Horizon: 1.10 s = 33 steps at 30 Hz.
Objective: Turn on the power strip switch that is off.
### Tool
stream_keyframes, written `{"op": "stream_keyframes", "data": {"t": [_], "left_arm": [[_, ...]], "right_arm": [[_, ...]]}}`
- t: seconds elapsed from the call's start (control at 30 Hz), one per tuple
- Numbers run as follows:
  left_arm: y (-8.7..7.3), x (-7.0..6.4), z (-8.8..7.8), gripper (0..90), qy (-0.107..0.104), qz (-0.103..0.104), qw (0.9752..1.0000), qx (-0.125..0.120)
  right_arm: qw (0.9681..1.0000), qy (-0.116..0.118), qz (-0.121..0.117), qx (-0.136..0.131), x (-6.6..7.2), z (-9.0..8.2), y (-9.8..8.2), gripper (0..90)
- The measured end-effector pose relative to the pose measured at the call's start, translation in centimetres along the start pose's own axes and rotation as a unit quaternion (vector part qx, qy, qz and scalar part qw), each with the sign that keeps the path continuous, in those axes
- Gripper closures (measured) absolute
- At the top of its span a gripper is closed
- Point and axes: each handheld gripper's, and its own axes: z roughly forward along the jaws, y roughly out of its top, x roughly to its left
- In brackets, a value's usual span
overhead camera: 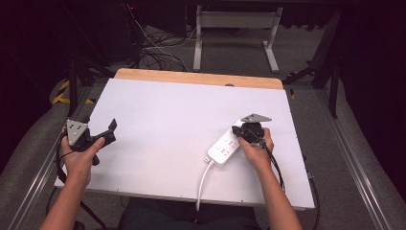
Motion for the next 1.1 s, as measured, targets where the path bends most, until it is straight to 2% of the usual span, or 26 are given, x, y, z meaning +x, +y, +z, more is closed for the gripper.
{"op": "stream_keyframes", "data": {"t": [0.53, 0.93, 1.1], "left_arm": [[-0.03, 0.0, -0.06, 5.9, -0.001, -0.001, 1.0, 0.0], [-0.03, 0.05, -0.16, 5.9, -0.002, -0.004, 1.0, -0.001], [-0.02, 0.03, -0.16, 6.0, -0.002, -0.004, 1.0, -0.001]], "right_arm": [[0.9999, 0.005, 0.012, 0.0, -0.04, 0.07, -0.04, 90.0], [1.0, -0.001, 0.006, 0.0, 0.15, 0.11, -0.07, 90.0], [0.9999, 0.003, 0.013, 0.003, 0.19, 0.14, -0.04, 90.0]]}}
